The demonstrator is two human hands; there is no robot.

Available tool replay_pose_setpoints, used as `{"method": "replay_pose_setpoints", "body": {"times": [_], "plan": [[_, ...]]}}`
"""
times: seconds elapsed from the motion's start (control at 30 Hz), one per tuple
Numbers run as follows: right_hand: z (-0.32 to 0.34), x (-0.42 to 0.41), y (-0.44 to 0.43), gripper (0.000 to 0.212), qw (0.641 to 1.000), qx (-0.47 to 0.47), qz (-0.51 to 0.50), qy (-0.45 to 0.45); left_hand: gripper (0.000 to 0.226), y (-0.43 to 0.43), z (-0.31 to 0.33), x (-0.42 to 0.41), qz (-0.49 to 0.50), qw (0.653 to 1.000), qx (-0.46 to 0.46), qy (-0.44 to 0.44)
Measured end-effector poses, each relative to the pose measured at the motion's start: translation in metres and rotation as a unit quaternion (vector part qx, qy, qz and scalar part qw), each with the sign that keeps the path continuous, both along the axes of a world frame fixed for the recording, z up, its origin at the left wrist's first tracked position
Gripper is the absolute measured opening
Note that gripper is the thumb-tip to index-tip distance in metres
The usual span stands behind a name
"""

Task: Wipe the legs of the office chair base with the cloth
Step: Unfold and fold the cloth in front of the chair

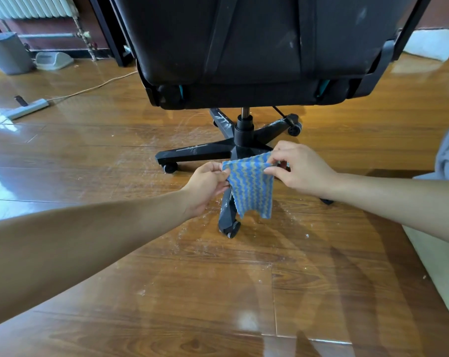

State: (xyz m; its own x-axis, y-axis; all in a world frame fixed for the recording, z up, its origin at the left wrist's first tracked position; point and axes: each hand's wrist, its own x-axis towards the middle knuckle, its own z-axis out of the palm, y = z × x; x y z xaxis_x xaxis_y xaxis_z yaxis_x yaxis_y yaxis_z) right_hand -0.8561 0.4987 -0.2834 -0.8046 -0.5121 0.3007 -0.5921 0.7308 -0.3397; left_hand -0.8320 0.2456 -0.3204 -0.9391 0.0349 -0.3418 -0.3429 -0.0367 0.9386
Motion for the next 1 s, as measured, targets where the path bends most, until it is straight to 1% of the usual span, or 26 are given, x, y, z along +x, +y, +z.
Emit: {"method": "replay_pose_setpoints", "body": {"times": [0.1, 0.13, 0.2, 0.27, 0.33, 0.4, 0.47, 0.53, 0.57, 0.63, 0.67, 0.7, 0.77, 0.83, 0.87, 0.93, 0.97, 1.0], "plan": [[0.000, 0.003, 0.000, 0.017, 0.999, -0.040, -0.024, 0.023, 0.001, 0.001, 0.005, -0.004, -0.007, 1.000, 0.003, 0.007], [0.000, 0.004, 0.000, 0.016, 0.998, -0.056, -0.029, 0.016, 0.001, 0.001, 0.006, -0.006, -0.011, 1.000, 0.003, 0.011], [0.001, 0.003, -0.002, 0.013, 0.993, -0.107, -0.042, -0.039, 0.003, 0.002, 0.011, -0.006, -0.016, 1.000, 0.004, 0.016], [0.003, 0.001, -0.004, 0.013, 0.973, -0.164, -0.058, -0.151, 0.005, 0.002, 0.015, -0.007, -0.024, 1.000, 0.010, 0.016], [0.008, 0.001, -0.007, 0.017, 0.937, -0.221, -0.056, -0.265, 0.009, 0.002, 0.019, -0.007, -0.027, 0.999, 0.019, 0.013], [0.010, 0.002, -0.009, 0.014, 0.887, -0.284, -0.052, -0.360, 0.011, 0.002, 0.020, -0.007, -0.024, 0.999, 0.022, 0.007], [0.009, 0.002, -0.011, 0.012, 0.848, -0.333, -0.059, -0.408, 0.012, 0.002, 0.019, -0.007, -0.021, 0.999, 0.030, 0.002], [0.011, 0.002, -0.013, 0.005, 0.819, -0.384, -0.086, -0.416, 0.015, 0.004, 0.021, -0.006, -0.014, 0.999, 0.032, -0.001], [0.012, 0.004, -0.014, 0.010, 0.795, -0.418, -0.096, -0.428, 0.020, 0.006, 0.021, -0.006, -0.010, 0.999, 0.034, -0.001], [0.010, 0.014, -0.016, 0.035, 0.723, -0.462, -0.084, -0.507, 0.036, 0.008, 0.020, -0.007, 0.004, 0.999, 0.042, -0.010], [0.005, 0.024, -0.018, 0.048, 0.691, -0.448, -0.069, -0.562, 0.037, 0.011, 0.019, -0.007, 0.012, 0.999, 0.044, -0.019], [-0.003, 0.035, -0.020, 0.055, 0.674, -0.416, -0.057, -0.608, 0.032, 0.015, 0.016, -0.007, 0.017, 0.999, 0.041, -0.030], [-0.020, 0.053, -0.025, 0.050, 0.662, -0.360, -0.046, -0.656, 0.019, 0.022, 0.012, -0.006, 0.047, 0.997, 0.017, -0.054], [-0.028, 0.059, -0.027, 0.046, 0.665, -0.354, -0.058, -0.655, 0.019, 0.028, 0.010, -0.005, 0.100, 0.991, -0.014, -0.084], [-0.027, 0.058, -0.028, 0.044, 0.667, -0.366, -0.066, -0.646, 0.024, 0.029, 0.009, -0.005, 0.123, 0.988, -0.011, -0.095], [-0.018, 0.053, -0.029, 0.036, 0.670, -0.395, -0.078, -0.624, 0.038, 0.029, 0.014, -0.004, 0.138, 0.984, 0.037, -0.108], [-0.015, 0.050, -0.029, 0.034, 0.672, -0.408, -0.084, -0.612, 0.045, 0.029, 0.020, 0.000, 0.122, 0.984, 0.071, -0.112], [-0.012, 0.046, -0.029, 0.033, 0.674, -0.419, -0.091, -0.602, 0.053, 0.028, 0.027, 0.005, 0.084, 0.984, 0.097, -0.121]]}}
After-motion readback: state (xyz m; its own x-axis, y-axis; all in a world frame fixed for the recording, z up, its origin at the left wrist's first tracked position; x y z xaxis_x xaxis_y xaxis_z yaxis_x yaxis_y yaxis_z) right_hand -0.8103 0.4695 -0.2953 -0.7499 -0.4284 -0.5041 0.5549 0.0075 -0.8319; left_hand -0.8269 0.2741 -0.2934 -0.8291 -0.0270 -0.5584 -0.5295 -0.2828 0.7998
